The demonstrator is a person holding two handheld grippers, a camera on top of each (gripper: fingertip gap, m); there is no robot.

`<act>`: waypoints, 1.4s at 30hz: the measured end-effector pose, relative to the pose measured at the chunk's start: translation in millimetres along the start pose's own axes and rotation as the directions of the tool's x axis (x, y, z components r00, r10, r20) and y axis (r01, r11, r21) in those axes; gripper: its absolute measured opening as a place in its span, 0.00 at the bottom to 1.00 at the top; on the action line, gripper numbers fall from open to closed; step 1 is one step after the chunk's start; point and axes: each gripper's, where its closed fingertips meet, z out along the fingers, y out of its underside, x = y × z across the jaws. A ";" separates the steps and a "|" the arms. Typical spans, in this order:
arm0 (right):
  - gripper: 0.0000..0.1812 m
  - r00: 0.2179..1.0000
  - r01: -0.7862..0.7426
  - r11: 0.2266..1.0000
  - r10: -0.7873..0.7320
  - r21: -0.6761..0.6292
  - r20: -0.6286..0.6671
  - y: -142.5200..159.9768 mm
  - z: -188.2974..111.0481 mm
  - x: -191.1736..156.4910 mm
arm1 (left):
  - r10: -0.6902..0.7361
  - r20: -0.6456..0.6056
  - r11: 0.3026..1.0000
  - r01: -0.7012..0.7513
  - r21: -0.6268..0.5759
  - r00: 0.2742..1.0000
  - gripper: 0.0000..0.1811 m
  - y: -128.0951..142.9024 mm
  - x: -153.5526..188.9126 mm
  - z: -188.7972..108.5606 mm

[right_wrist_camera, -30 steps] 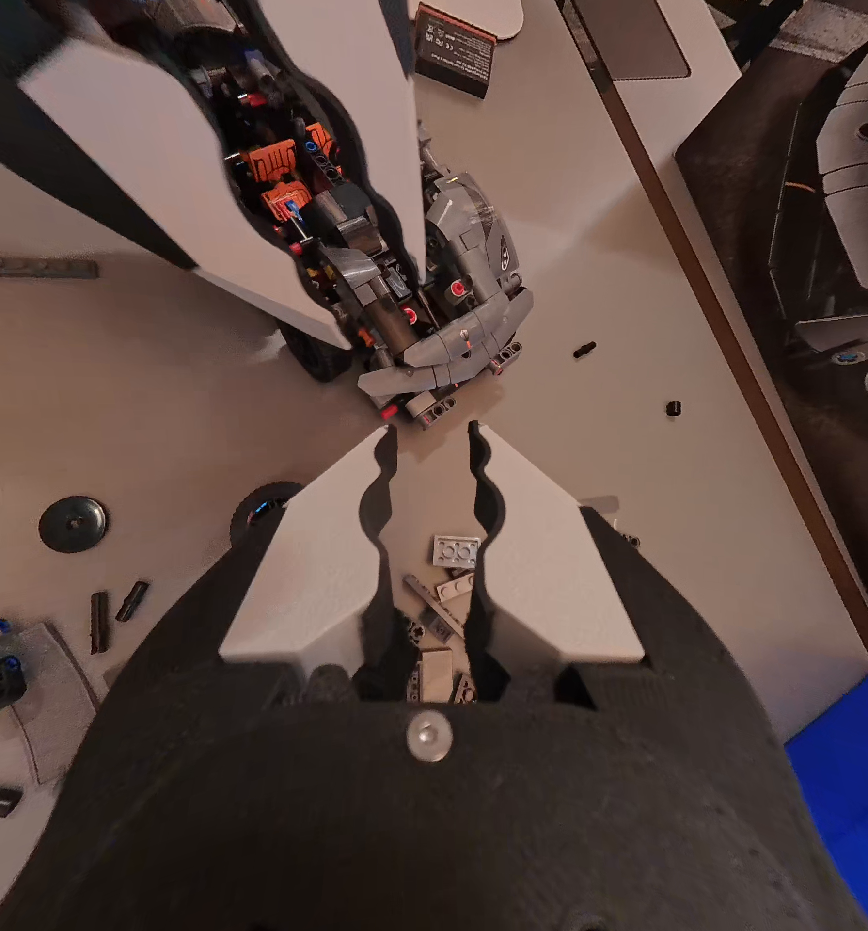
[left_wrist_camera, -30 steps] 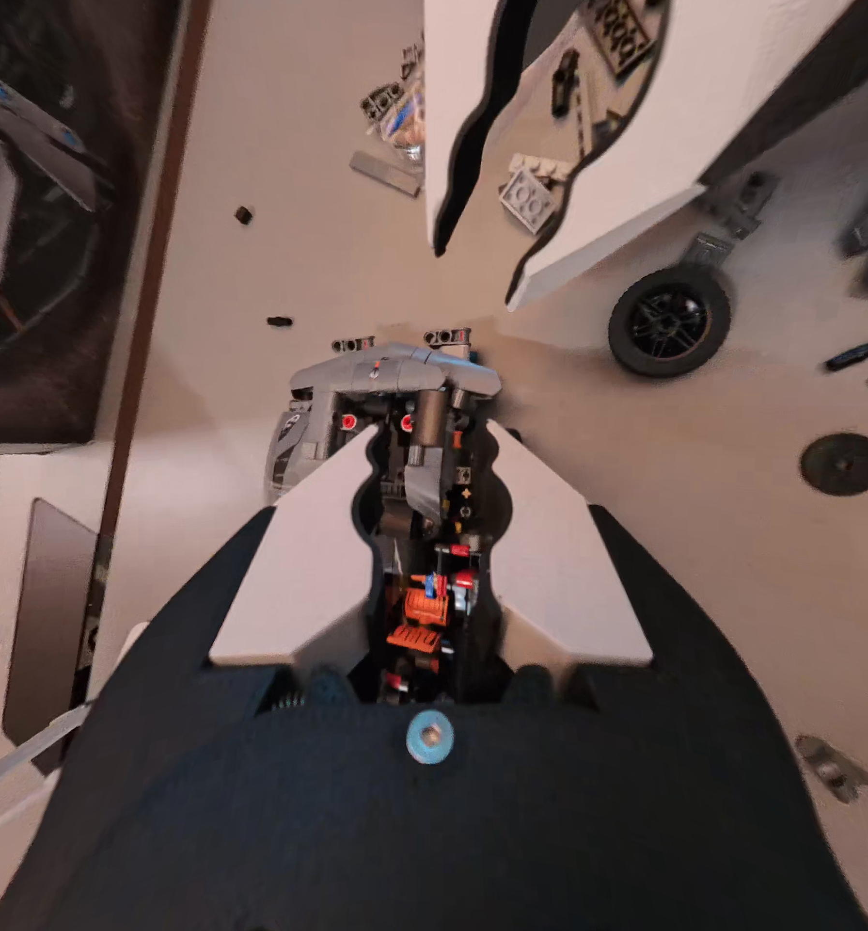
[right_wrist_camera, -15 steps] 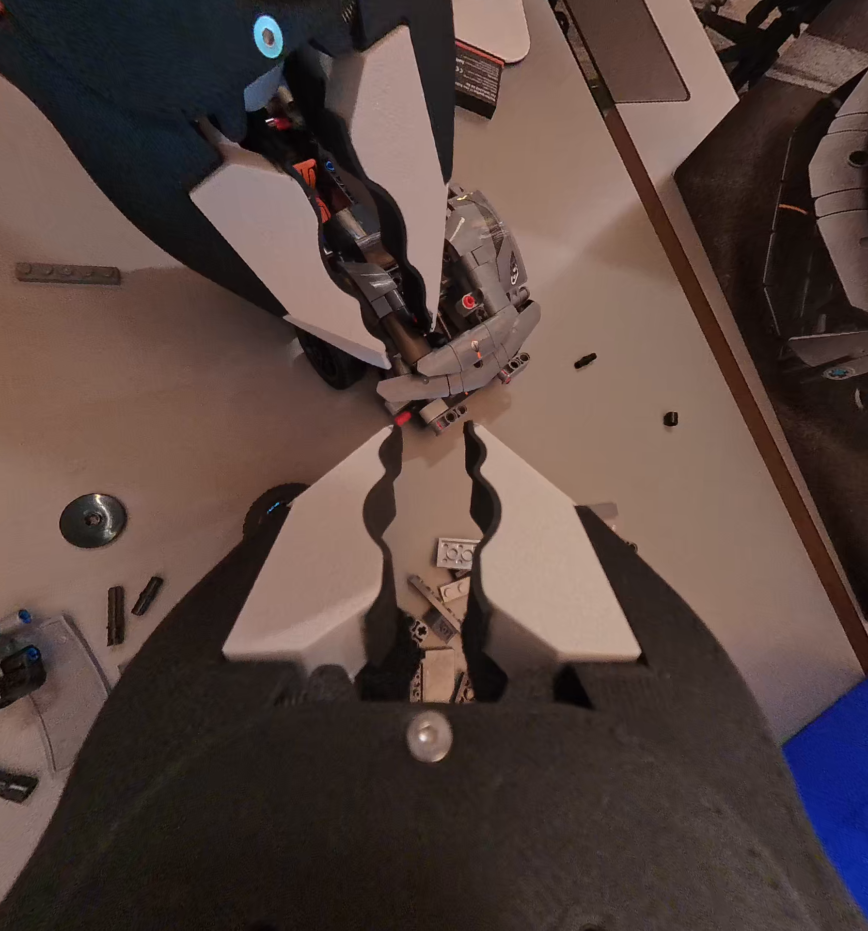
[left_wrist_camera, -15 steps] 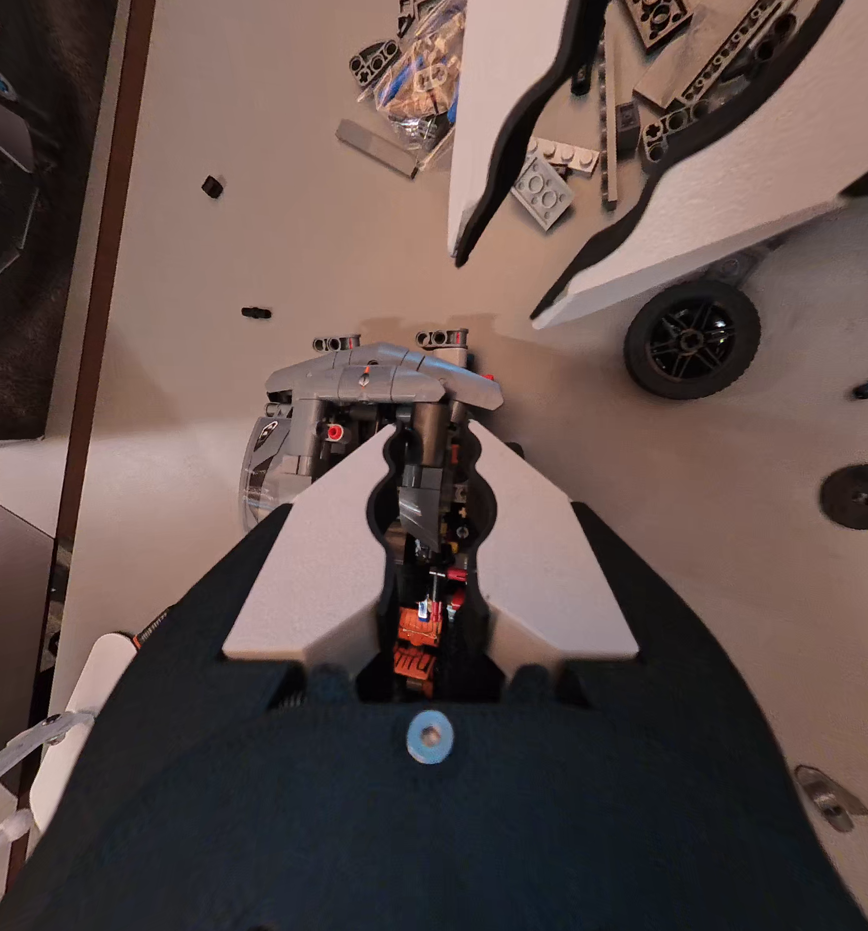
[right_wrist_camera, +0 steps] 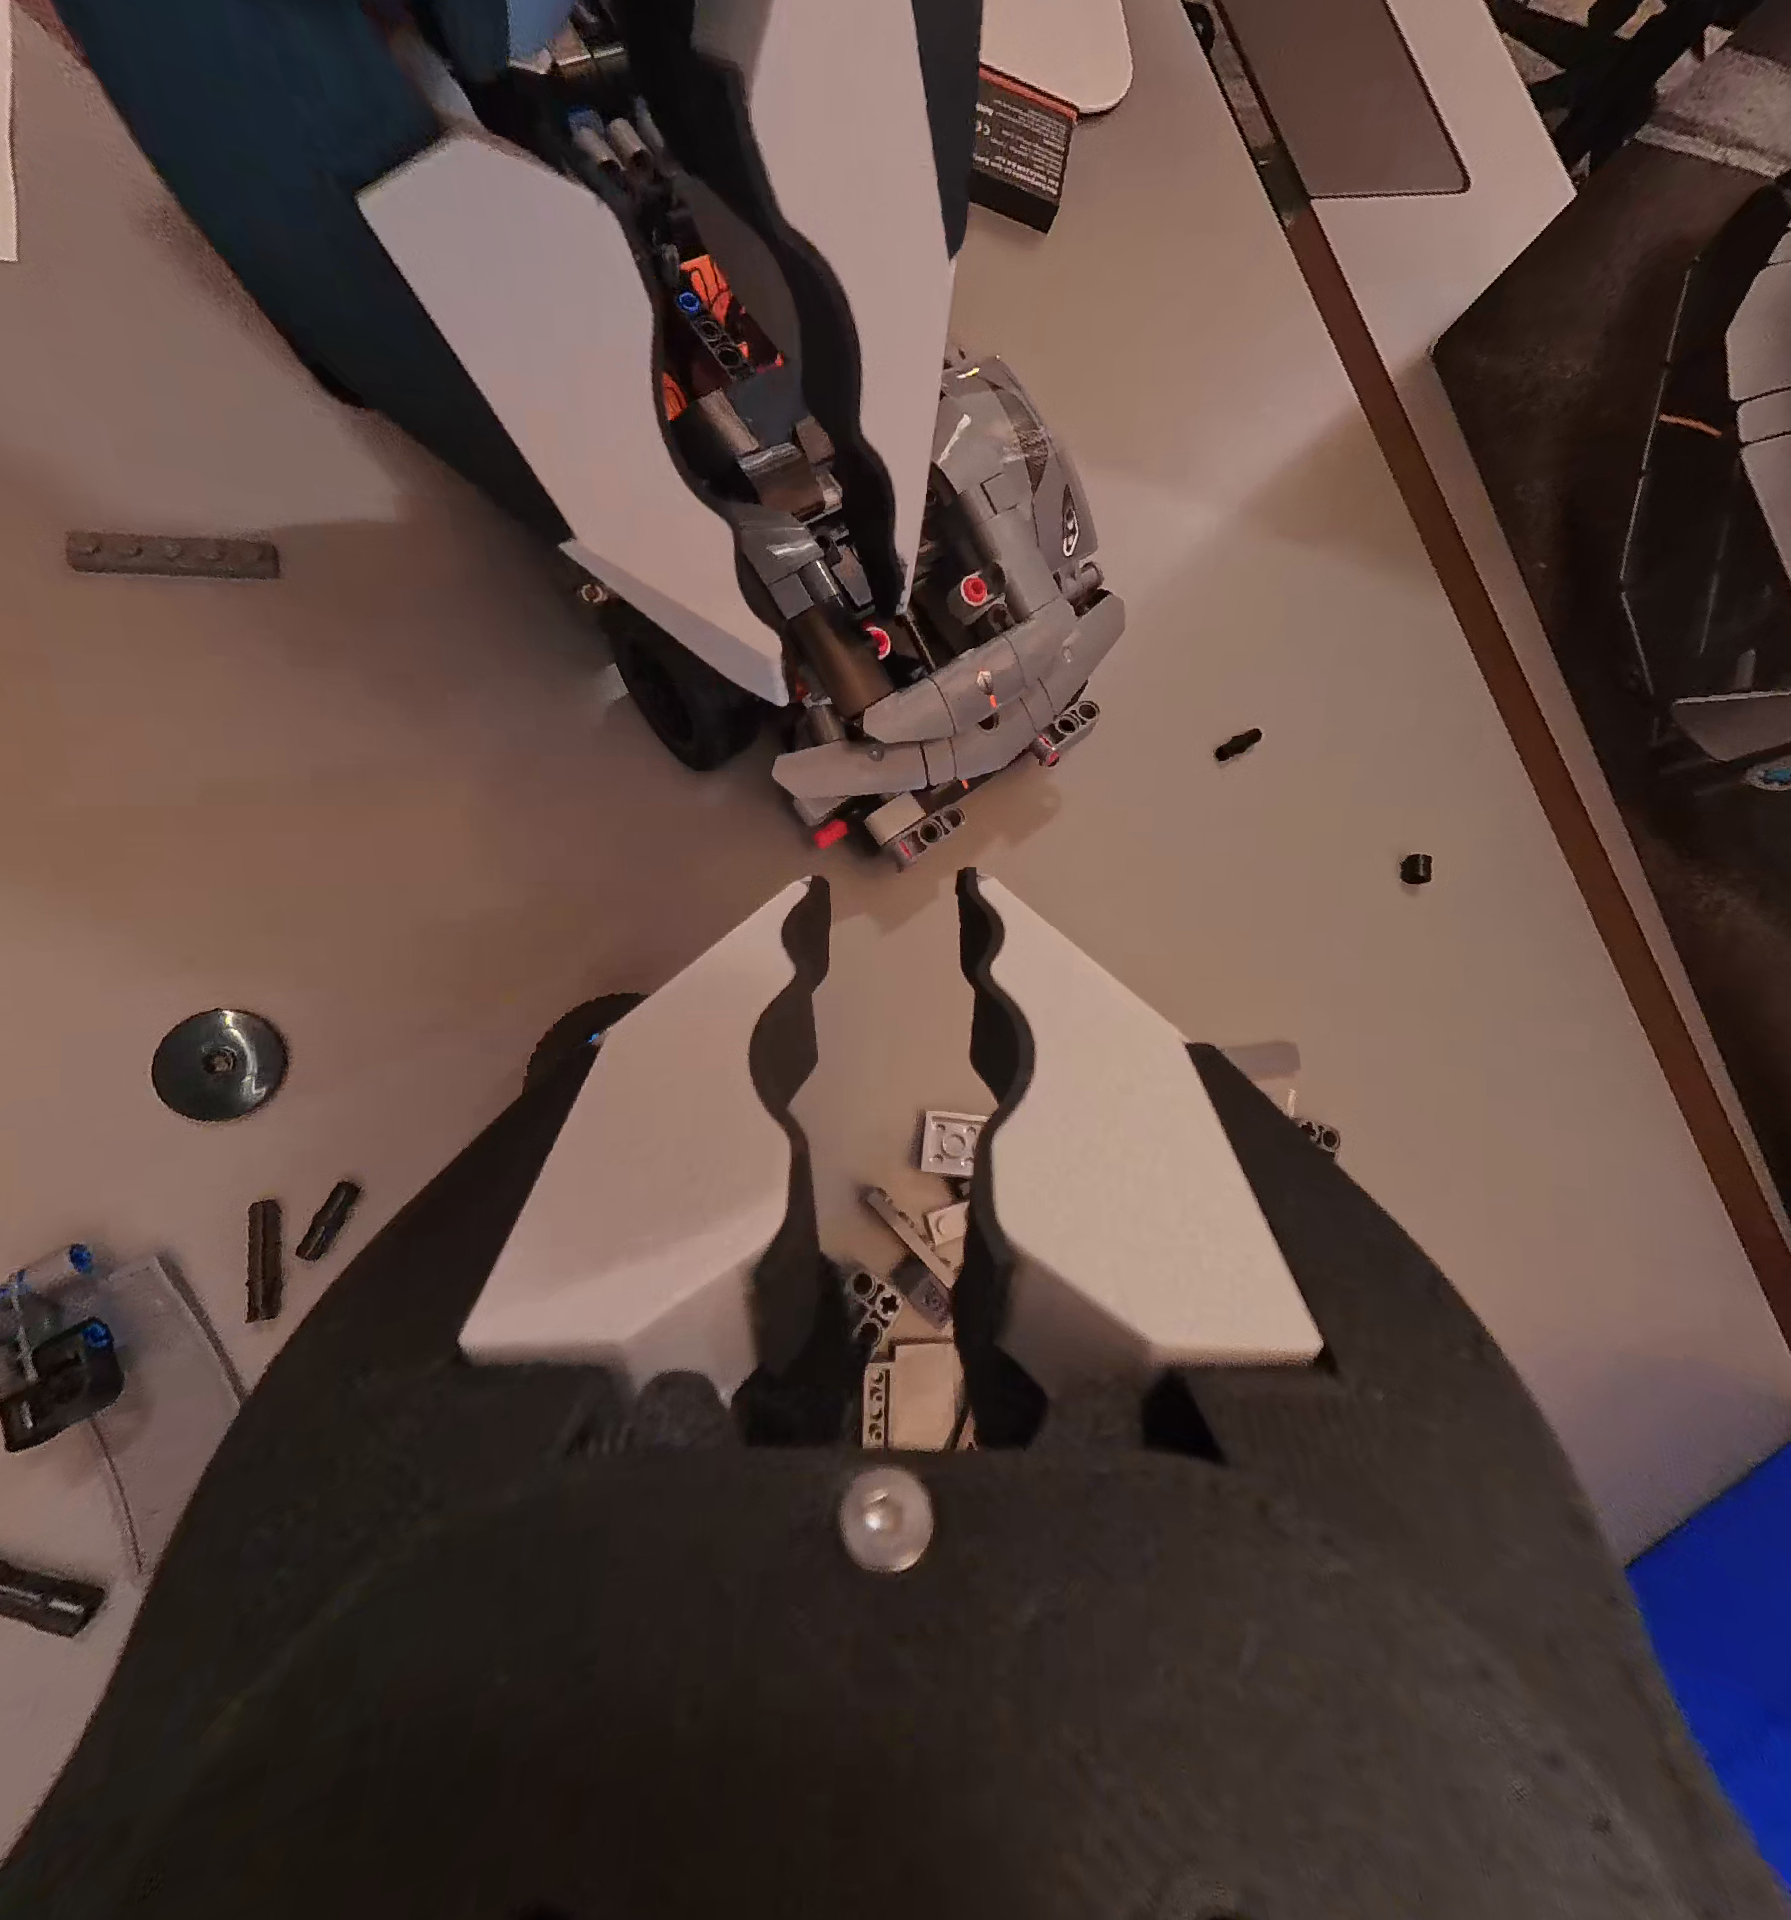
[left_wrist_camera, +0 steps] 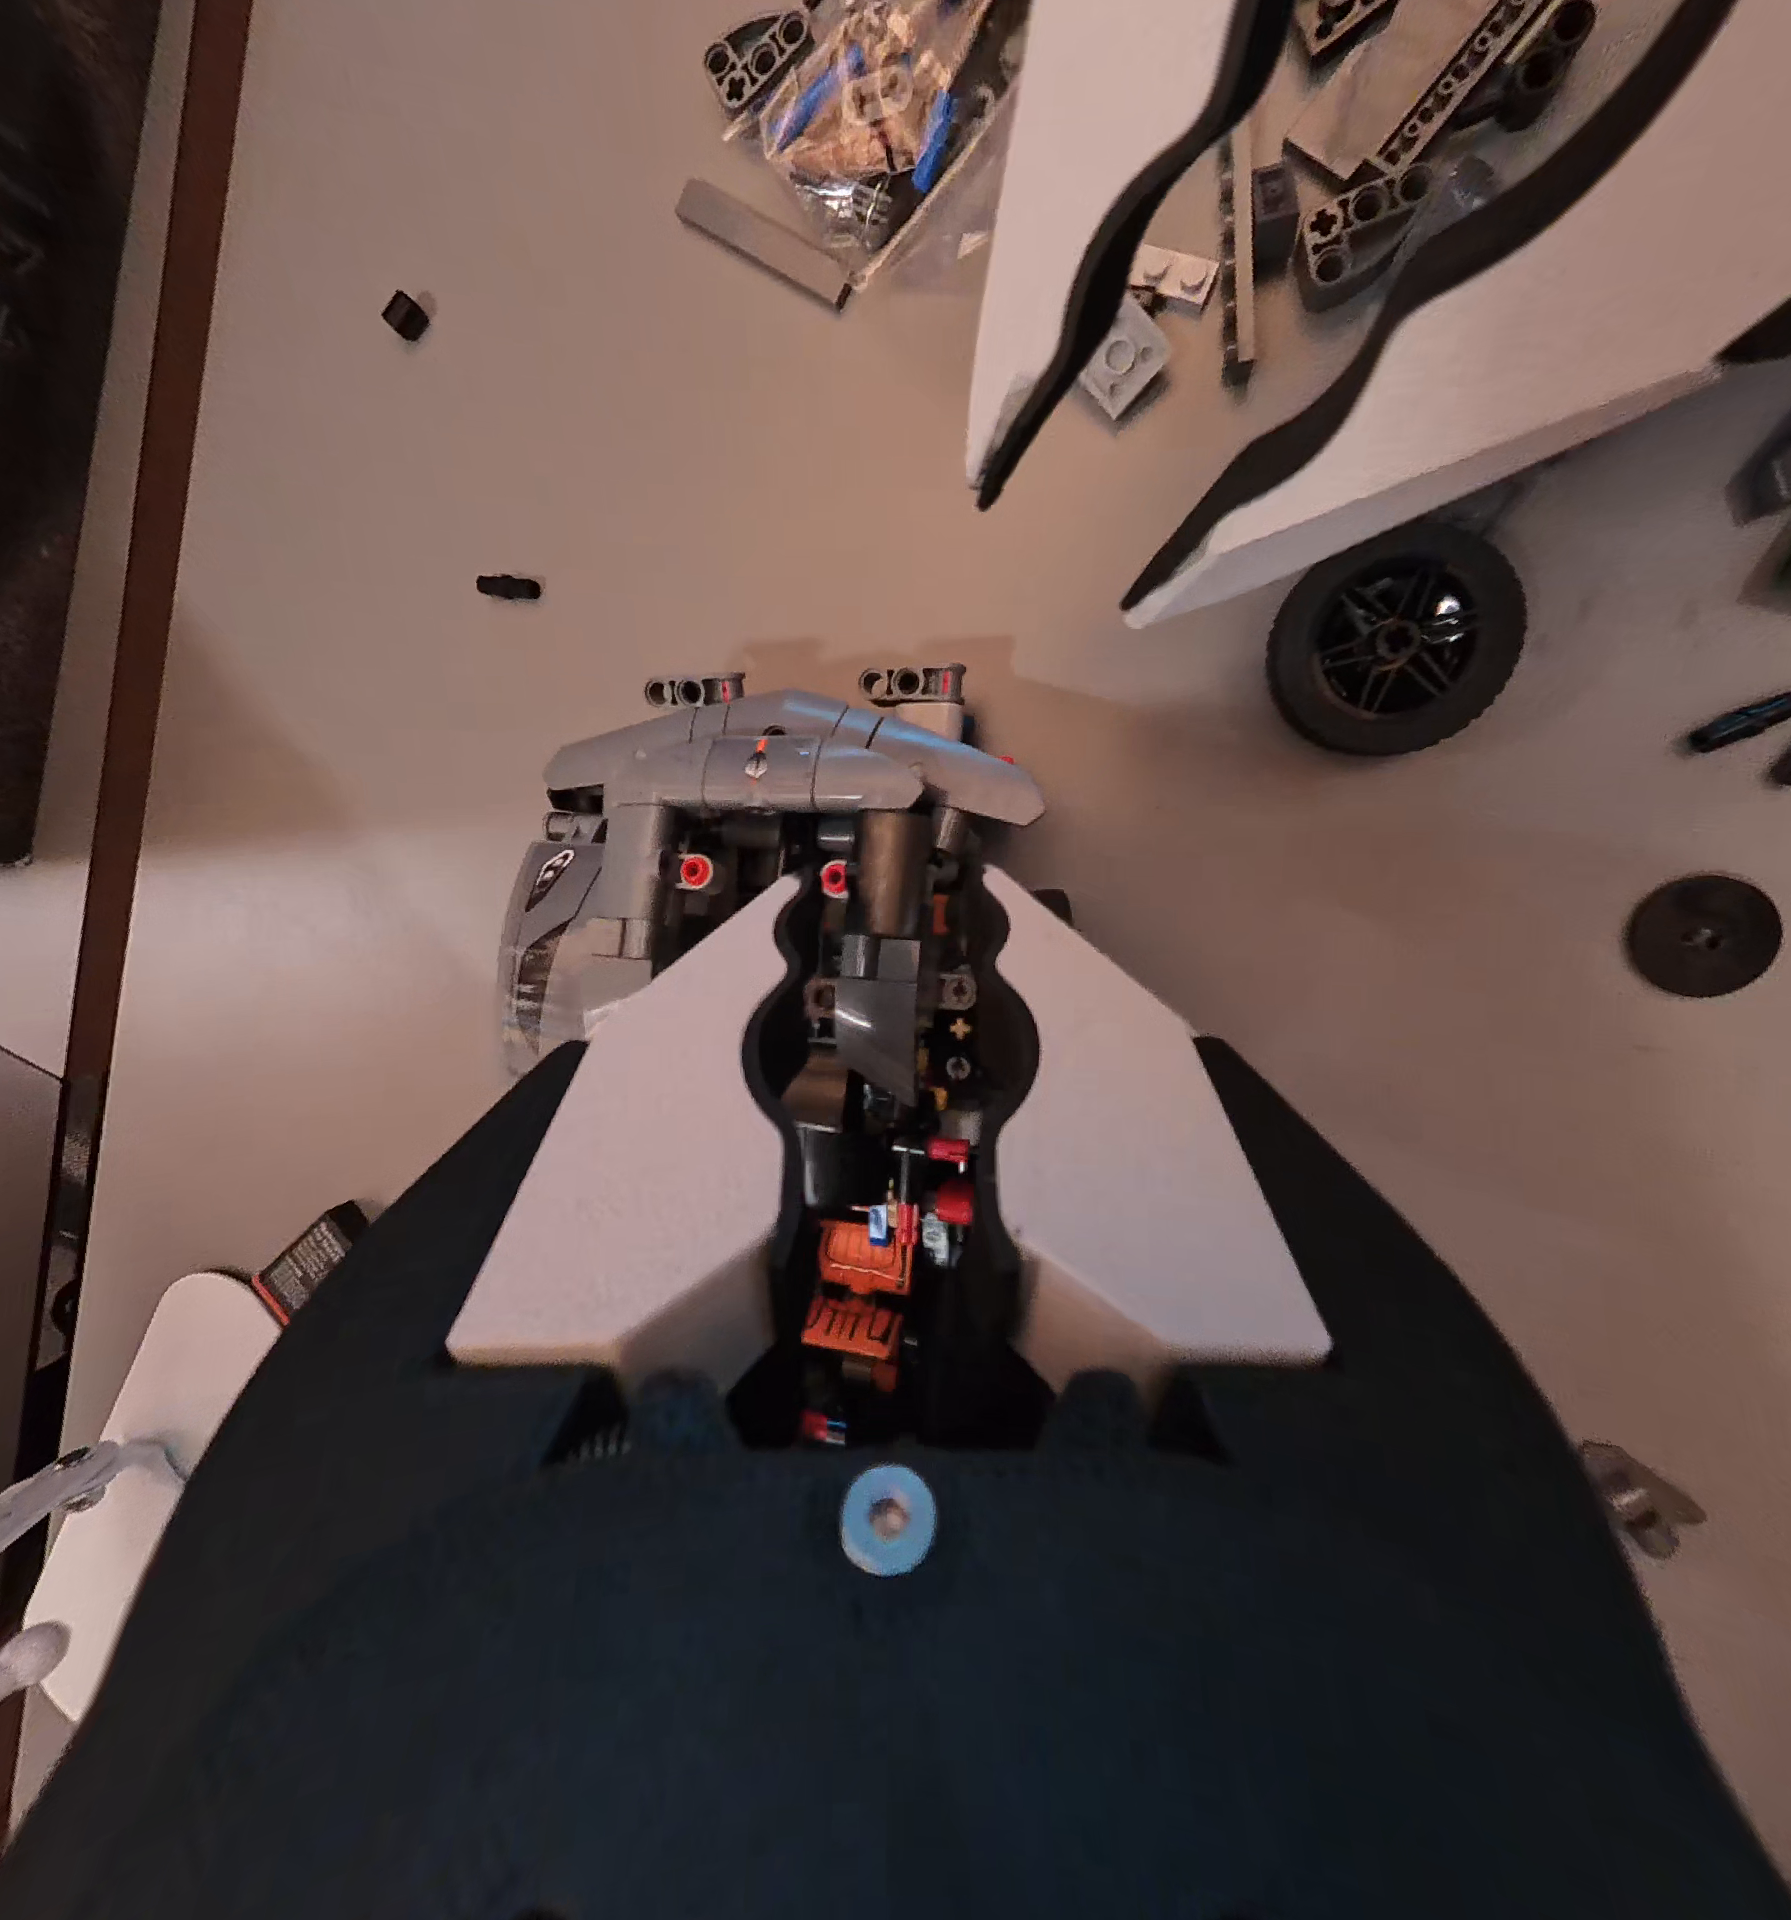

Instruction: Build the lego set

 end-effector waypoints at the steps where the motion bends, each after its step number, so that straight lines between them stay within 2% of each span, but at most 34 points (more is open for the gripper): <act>1: 0.13 1.000 0.002 1.000 -0.002 0.000 0.002 -0.3 0.1 -0.7 | 0.002 0.001 1.000 -0.002 -0.010 1.000 0.14 1.3 -1.3 0.4; 9: 0.12 1.000 0.017 1.000 -0.017 -0.013 0.009 0.6 3.3 -4.6 | 0.000 -0.024 1.000 -0.001 -0.011 1.000 0.08 -0.7 -1.9 6.9; 19: 0.11 1.000 0.018 1.000 -0.017 -0.018 0.016 1.7 4.8 -5.9 | -0.020 0.035 0.998 0.018 0.063 0.999 0.07 -4.1 -9.3 -6.2; 27: 0.11 1.000 0.016 1.000 -0.016 -0.022 0.017 3.1 5.9 -5.7 | -0.012 0.035 1.000 0.011 0.015 0.999 0.07 -1.4 -8.7 -0.8; 31: 0.11 1.000 0.013 1.000 -0.013 -0.011 0.014 0.7 2.7 -4.5 | -0.018 0.042 0.998 0.015 0.062 0.999 0.13 -8.6 -9.8 -7.6; 35: 0.11 1.000 0.013 1.000 -0.013 -0.007 0.013 -0.3 1.7 -4.4 | 0.012 0.048 1.000 -0.011 -0.008 0.999 0.11 0.1 -8.2 -0.4; 42: 0.12 1.000 0.013 1.000 -0.012 -0.012 0.018 0.8 3.5 -5.3 | -0.001 0.063 1.000 0.000 0.019 0.998 0.07 -0.8 -10.0 -6.8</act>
